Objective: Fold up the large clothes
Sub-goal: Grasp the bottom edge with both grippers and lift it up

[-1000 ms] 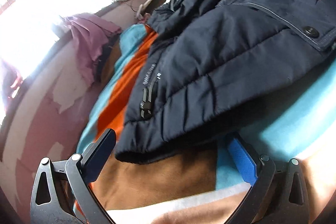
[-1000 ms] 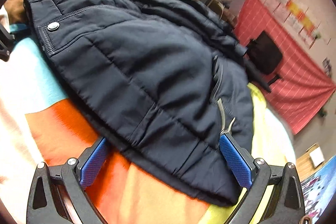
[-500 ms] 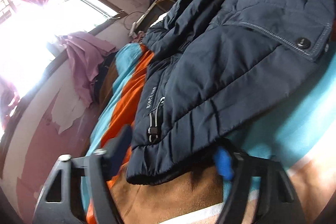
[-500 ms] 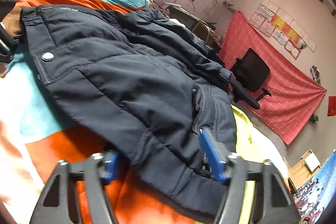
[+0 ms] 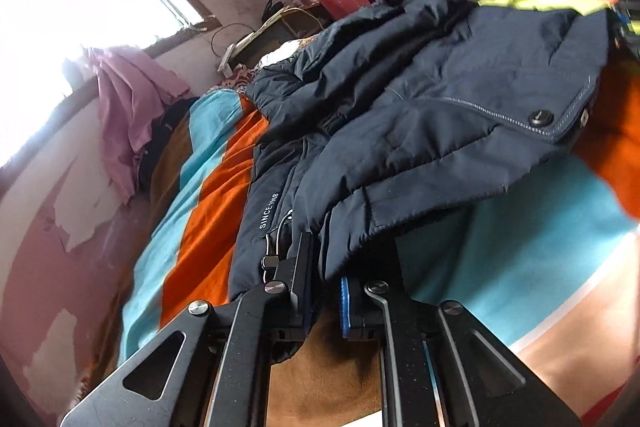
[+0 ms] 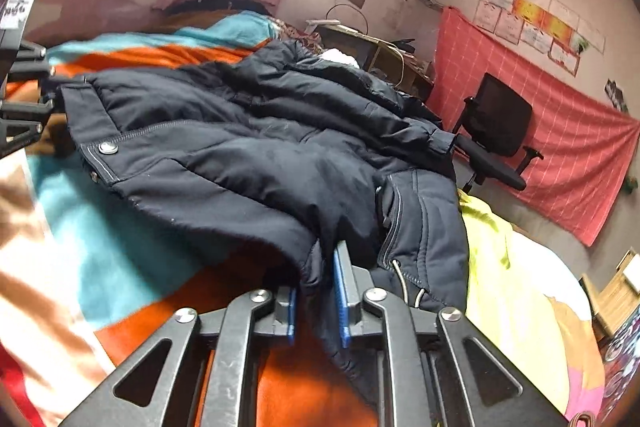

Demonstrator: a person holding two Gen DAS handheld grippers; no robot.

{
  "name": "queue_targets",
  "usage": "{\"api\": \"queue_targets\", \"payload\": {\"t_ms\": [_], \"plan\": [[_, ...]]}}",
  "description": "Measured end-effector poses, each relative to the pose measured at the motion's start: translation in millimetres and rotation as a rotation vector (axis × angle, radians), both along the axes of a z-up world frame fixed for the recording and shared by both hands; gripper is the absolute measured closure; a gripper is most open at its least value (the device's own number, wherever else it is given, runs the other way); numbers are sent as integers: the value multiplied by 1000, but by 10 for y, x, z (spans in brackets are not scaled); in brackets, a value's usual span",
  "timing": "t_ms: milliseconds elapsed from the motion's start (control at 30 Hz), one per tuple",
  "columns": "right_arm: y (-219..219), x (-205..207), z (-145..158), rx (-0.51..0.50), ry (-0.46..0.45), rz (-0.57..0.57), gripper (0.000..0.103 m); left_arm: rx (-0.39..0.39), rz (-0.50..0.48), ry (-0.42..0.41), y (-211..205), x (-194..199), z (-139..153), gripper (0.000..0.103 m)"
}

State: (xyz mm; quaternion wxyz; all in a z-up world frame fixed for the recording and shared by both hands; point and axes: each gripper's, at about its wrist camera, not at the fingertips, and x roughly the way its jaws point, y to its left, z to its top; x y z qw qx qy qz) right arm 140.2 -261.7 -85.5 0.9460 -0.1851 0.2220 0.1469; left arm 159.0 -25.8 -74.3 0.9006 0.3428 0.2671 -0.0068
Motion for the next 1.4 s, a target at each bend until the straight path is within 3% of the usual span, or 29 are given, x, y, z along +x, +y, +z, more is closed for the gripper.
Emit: {"api": "queue_targets", "payload": {"t_ms": [167,533,900,1100,1300,1400], "plan": [[-34,-39,236,36,-25,-8,93,-104,42,21,-7,75,300,95],[-112,-7,724,146,-32,-47,95,-235,68,-38,-59,101,962,99],[-272,-113,1214,196,-62,-74,96,-283,6,-51,-67,-81,1332,99],[-349,31,1439,177,-48,-58,96,-270,5,-40,-160,243,1588,99],[-376,515,1698,189,-14,-40,96,-259,33,-83,-201,728,1748,99],[-363,720,1805,177,-15,-30,96,-294,62,-101,-150,932,1793,99]]}}
